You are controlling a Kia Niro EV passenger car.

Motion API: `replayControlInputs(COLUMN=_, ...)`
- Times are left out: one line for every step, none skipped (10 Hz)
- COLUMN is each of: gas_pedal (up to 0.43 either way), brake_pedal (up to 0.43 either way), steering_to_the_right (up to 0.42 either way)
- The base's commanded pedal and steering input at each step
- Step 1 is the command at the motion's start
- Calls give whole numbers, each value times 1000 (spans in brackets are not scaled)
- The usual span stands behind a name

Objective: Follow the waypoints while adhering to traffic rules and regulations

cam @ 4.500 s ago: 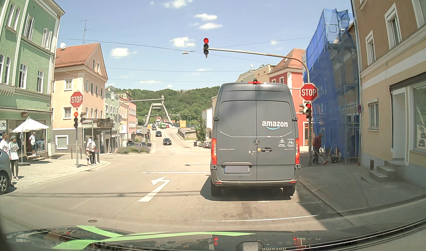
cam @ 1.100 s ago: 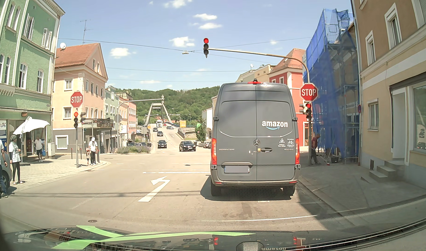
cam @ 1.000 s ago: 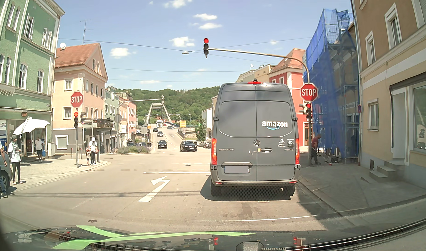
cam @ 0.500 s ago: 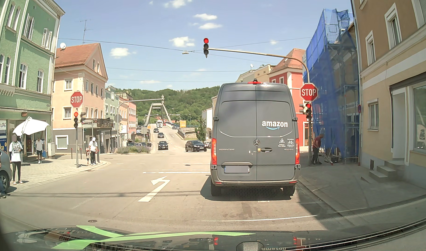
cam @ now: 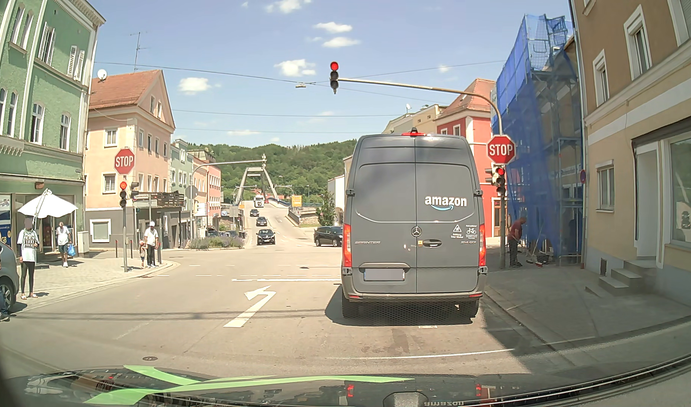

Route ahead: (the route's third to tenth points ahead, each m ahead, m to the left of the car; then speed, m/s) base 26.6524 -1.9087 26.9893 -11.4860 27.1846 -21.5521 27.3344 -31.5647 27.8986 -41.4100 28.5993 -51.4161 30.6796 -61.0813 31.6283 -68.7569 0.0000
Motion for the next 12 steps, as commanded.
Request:
replayControlInputs(gas_pedal=0, brake_pedal=360, steering_to_the_right=32)
replayControlInputs(gas_pedal=0, brake_pedal=360, steering_to_the_right=32)
replayControlInputs(gas_pedal=0, brake_pedal=360, steering_to_the_right=32)
replayControlInputs(gas_pedal=0, brake_pedal=360, steering_to_the_right=32)
replayControlInputs(gas_pedal=0, brake_pedal=360, steering_to_the_right=32)
replayControlInputs(gas_pedal=0, brake_pedal=360, steering_to_the_right=31)
replayControlInputs(gas_pedal=0, brake_pedal=360, steering_to_the_right=32)
replayControlInputs(gas_pedal=0, brake_pedal=360, steering_to_the_right=32)
replayControlInputs(gas_pedal=0, brake_pedal=360, steering_to_the_right=32)
replayControlInputs(gas_pedal=0, brake_pedal=360, steering_to_the_right=32)
replayControlInputs(gas_pedal=0, brake_pedal=360, steering_to_the_right=32)
replayControlInputs(gas_pedal=0, brake_pedal=360, steering_to_the_right=32)
